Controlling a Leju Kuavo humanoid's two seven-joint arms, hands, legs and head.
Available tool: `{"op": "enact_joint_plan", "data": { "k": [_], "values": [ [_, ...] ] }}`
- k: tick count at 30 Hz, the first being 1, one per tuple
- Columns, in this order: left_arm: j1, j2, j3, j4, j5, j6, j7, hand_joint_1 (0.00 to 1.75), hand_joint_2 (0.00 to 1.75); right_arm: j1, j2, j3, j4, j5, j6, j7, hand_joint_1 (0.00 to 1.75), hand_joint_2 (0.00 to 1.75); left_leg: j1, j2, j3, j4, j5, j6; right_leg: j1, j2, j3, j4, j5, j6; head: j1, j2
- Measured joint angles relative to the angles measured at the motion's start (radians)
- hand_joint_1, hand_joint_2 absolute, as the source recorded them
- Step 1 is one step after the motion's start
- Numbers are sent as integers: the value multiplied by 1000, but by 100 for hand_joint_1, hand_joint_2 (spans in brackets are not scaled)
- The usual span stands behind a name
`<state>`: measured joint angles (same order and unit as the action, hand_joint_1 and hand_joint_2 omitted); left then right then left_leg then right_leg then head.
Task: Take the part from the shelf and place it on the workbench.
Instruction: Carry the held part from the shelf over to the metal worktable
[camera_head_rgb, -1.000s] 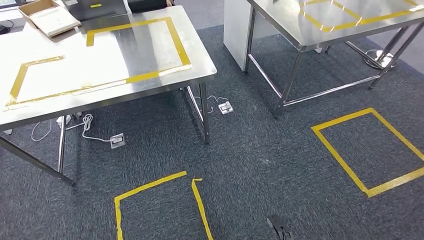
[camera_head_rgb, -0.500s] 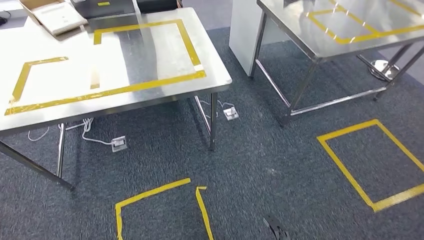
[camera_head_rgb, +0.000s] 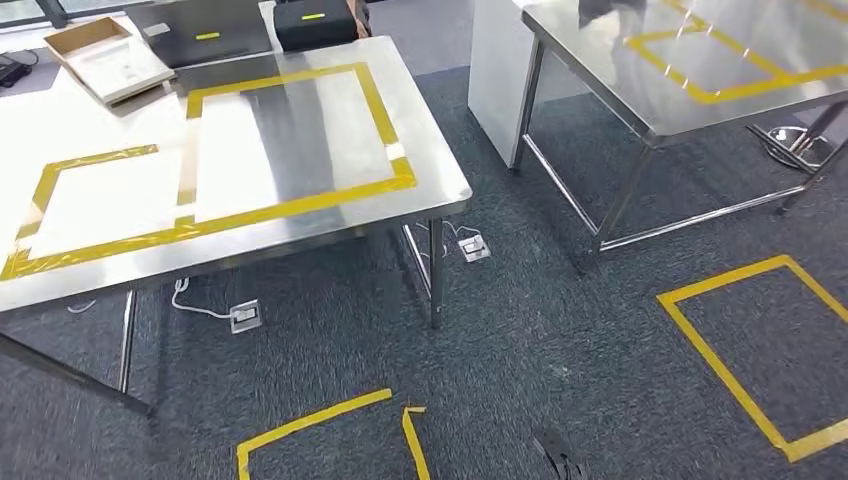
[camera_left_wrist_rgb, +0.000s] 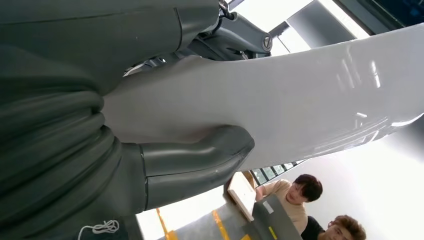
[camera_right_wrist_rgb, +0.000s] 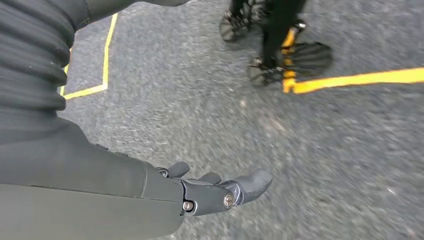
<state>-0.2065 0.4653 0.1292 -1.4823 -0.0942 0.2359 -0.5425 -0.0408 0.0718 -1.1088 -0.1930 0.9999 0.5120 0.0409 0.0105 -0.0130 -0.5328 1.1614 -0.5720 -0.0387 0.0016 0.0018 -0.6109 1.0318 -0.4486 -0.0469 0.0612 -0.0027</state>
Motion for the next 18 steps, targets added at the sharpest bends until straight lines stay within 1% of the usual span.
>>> {"op": "enact_joint_plan", "data": {
  "k": [1,2,3,4,5,6,7,8,9,10,12,13,14,15,16,17,18],
  "values": [
    [1,0,0,1,0,0,0,175,175,0,0,0,0,-1,0,0,0,175,0,1,-46,58,-23,-2,0,0,12,0,-11,-3,-2,0],
    [4,0,1,3,1,0,0,175,175,-1,-1,0,0,-1,-1,0,0,175,0,2,-91,104,-52,-4,1,1,23,0,-22,-4,-2,0],
    [6,0,1,5,1,0,1,175,175,0,-1,0,0,-2,-1,1,0,175,0,2,-125,125,-77,-4,2,1,37,0,-35,-4,-2,0],
    [9,0,0,6,1,0,1,175,175,1,-1,0,0,-1,-1,1,0,175,0,2,-146,119,-86,-3,2,2,54,0,-49,-4,-2,0],
    [10,0,1,7,0,0,1,175,175,1,-1,0,0,-1,-1,2,0,175,-1,3,-154,85,-68,0,2,2,73,0,-63,-3,-2,0],
    [10,0,1,7,0,1,1,175,175,2,-1,0,0,0,-1,4,0,175,-3,4,-154,34,-21,4,2,2,90,-1,-78,-2,-2,0],
    [10,0,1,7,-2,2,1,175,175,2,0,0,0,1,-1,6,0,175,-5,7,-153,-27,47,10,3,2,106,1,-91,1,-4,0],
    [11,0,1,7,-4,3,2,175,175,1,0,0,0,1,-1,9,0,175,-8,9,-152,-73,102,15,4,3,117,1,-105,7,-6,0],
    [12,-1,2,7,-8,5,4,175,175,-1,1,0,1,2,-1,13,0,175,-11,10,-150,-102,143,21,5,4,126,0,-118,13,-9,0],
    [12,-1,2,6,-14,7,6,175,175,-3,1,0,1,2,0,15,0,175,-13,11,-148,-118,160,28,7,5,134,2,-125,19,-10,0],
    [12,-3,2,3,-24,10,9,175,175,-6,1,0,1,2,0,17,0,175,-10,9,-125,-122,156,40,10,5,143,16,-126,31,-9,0],
    [11,-4,2,1,-28,12,9,175,175,-8,1,0,1,2,0,17,0,175,-8,8,-112,-126,151,46,10,5,136,44,-119,35,-7,0],
    [10,-5,2,0,-32,13,9,175,175,-10,0,0,0,2,0,17,0,175,-6,8,-99,-128,145,51,9,5,114,85,-118,40,-7,0],
    [10,-7,2,-1,-35,14,9,175,175,-12,0,0,0,1,0,17,0,175,-6,8,-87,-130,136,54,7,4,78,140,-124,45,-6,0],
    [9,-9,2,-1,-38,14,9,175,175,-13,0,0,0,1,0,17,0,175,-6,8,-78,-130,126,57,5,4,34,196,-142,48,-6,0],
    [9,-12,1,-1,-41,14,9,175,175,-13,0,0,0,1,0,17,0,175,-7,7,-67,-130,114,58,4,4,-10,239,-172,51,-5,0],
    [9,-15,1,-1,-45,14,9,175,175,-11,0,-1,0,1,0,17,0,175,-7,6,-54,-130,102,58,3,4,-44,260,-203,53,-5,0]
  ]
}}
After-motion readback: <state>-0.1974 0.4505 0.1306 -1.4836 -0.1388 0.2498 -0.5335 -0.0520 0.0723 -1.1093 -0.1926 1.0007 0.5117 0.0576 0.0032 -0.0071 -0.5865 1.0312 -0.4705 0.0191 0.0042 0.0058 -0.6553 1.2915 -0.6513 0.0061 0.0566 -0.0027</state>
